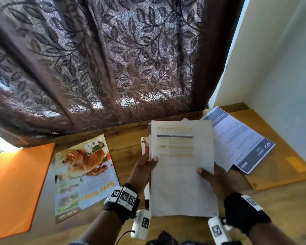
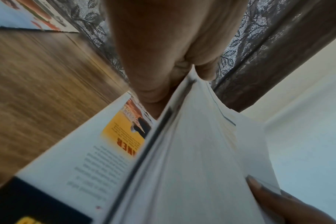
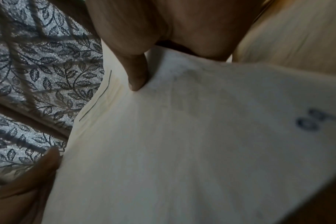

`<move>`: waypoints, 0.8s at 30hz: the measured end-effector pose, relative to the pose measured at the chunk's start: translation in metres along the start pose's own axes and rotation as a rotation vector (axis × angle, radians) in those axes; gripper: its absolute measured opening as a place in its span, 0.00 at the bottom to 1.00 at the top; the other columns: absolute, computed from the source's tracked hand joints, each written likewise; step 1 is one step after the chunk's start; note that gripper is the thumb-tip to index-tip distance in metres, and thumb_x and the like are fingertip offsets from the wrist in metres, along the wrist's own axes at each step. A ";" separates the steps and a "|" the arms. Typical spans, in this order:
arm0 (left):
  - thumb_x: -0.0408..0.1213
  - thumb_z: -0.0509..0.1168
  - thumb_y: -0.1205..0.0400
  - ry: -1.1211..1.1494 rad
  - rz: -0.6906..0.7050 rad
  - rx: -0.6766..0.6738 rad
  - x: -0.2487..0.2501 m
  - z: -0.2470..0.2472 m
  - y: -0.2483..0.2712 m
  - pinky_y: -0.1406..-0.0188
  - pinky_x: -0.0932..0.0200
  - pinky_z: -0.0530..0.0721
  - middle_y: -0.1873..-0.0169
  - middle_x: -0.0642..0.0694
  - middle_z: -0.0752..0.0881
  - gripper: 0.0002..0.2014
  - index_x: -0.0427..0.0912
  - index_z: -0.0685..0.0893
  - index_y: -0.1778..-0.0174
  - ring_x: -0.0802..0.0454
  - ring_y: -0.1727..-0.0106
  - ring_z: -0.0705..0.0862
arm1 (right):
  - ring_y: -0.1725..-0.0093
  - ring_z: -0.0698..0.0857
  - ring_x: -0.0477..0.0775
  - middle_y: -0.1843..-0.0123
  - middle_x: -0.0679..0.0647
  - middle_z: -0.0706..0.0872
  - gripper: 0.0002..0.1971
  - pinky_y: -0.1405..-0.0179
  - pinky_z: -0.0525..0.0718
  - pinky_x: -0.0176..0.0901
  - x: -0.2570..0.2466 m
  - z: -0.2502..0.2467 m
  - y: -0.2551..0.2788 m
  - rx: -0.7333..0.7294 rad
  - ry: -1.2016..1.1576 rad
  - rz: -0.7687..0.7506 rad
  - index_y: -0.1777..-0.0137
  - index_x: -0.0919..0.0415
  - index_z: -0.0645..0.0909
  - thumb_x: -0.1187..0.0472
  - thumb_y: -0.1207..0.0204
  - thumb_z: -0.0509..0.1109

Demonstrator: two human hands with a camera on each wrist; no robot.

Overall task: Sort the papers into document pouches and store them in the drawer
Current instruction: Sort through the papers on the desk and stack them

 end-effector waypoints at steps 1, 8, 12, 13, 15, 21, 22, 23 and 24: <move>0.33 0.62 0.12 -0.029 0.014 -0.023 -0.001 -0.002 0.002 0.35 0.33 0.84 0.31 0.39 0.85 0.18 0.41 0.76 0.25 0.38 0.32 0.85 | 0.50 0.92 0.51 0.51 0.48 0.93 0.10 0.57 0.88 0.38 0.002 0.003 0.001 -0.002 0.003 0.001 0.41 0.57 0.87 0.67 0.21 0.73; 0.25 0.64 0.15 -0.091 0.180 -0.053 0.000 -0.009 0.017 0.35 0.35 0.85 0.33 0.38 0.86 0.21 0.36 0.75 0.25 0.38 0.32 0.85 | 0.40 0.86 0.47 0.38 0.47 0.87 0.33 0.47 0.86 0.44 -0.002 0.013 0.013 0.076 -0.037 -0.056 0.30 0.50 0.76 0.51 0.37 0.80; 0.25 0.65 0.16 -0.118 0.222 -0.065 0.006 -0.014 0.024 0.35 0.33 0.84 0.35 0.39 0.88 0.20 0.37 0.77 0.27 0.38 0.34 0.86 | 0.38 0.88 0.61 0.38 0.55 0.90 0.30 0.42 0.87 0.58 -0.015 0.015 0.019 -0.037 -0.282 -0.016 0.32 0.54 0.82 0.54 0.36 0.85; 0.26 0.66 0.16 -0.131 0.246 -0.051 0.007 -0.015 0.026 0.36 0.34 0.85 0.36 0.39 0.88 0.19 0.38 0.78 0.27 0.39 0.34 0.86 | 0.39 0.88 0.64 0.40 0.57 0.91 0.28 0.43 0.88 0.59 -0.019 0.016 0.022 -0.039 -0.302 -0.026 0.36 0.54 0.85 0.51 0.37 0.85; 0.29 0.68 0.16 -0.149 0.304 -0.002 0.011 -0.019 0.029 0.39 0.34 0.86 0.37 0.40 0.89 0.19 0.40 0.79 0.28 0.38 0.36 0.87 | 0.41 0.89 0.64 0.42 0.58 0.91 0.23 0.44 0.88 0.61 -0.028 0.023 0.029 0.004 -0.255 -0.083 0.42 0.51 0.88 0.46 0.37 0.85; 0.27 0.66 0.21 -0.011 0.392 0.087 0.012 -0.037 0.045 0.48 0.42 0.90 0.41 0.34 0.89 0.20 0.31 0.80 0.32 0.35 0.42 0.88 | 0.46 0.91 0.56 0.47 0.55 0.93 0.14 0.48 0.90 0.53 -0.048 0.043 0.055 0.023 -0.200 -0.219 0.44 0.52 0.88 0.70 0.26 0.77; 0.26 0.67 0.22 -0.011 0.395 0.078 0.010 -0.041 0.048 0.49 0.42 0.90 0.42 0.34 0.89 0.20 0.31 0.80 0.33 0.35 0.42 0.88 | 0.45 0.91 0.55 0.46 0.54 0.93 0.15 0.48 0.90 0.51 -0.046 0.047 0.057 -0.019 -0.195 -0.191 0.44 0.53 0.88 0.71 0.26 0.77; 0.25 0.69 0.22 -0.015 0.379 0.073 0.006 -0.044 0.050 0.49 0.43 0.90 0.42 0.34 0.89 0.20 0.32 0.80 0.33 0.36 0.42 0.89 | 0.45 0.91 0.54 0.46 0.52 0.93 0.15 0.48 0.90 0.49 -0.041 0.050 0.058 -0.057 -0.177 -0.154 0.43 0.53 0.88 0.70 0.26 0.78; 0.25 0.73 0.23 -0.019 0.347 0.064 0.001 -0.046 0.052 0.49 0.43 0.90 0.41 0.35 0.89 0.22 0.33 0.81 0.33 0.36 0.41 0.88 | 0.44 0.91 0.54 0.46 0.51 0.93 0.15 0.46 0.89 0.50 -0.034 0.053 0.058 -0.088 -0.140 -0.113 0.43 0.52 0.88 0.68 0.27 0.79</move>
Point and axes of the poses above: each hand's wrist, its own y-axis away from the middle knuckle, its own z-axis out of the palm, x = y × z, the point moved 1 cm from there along -y, towards the middle knuckle
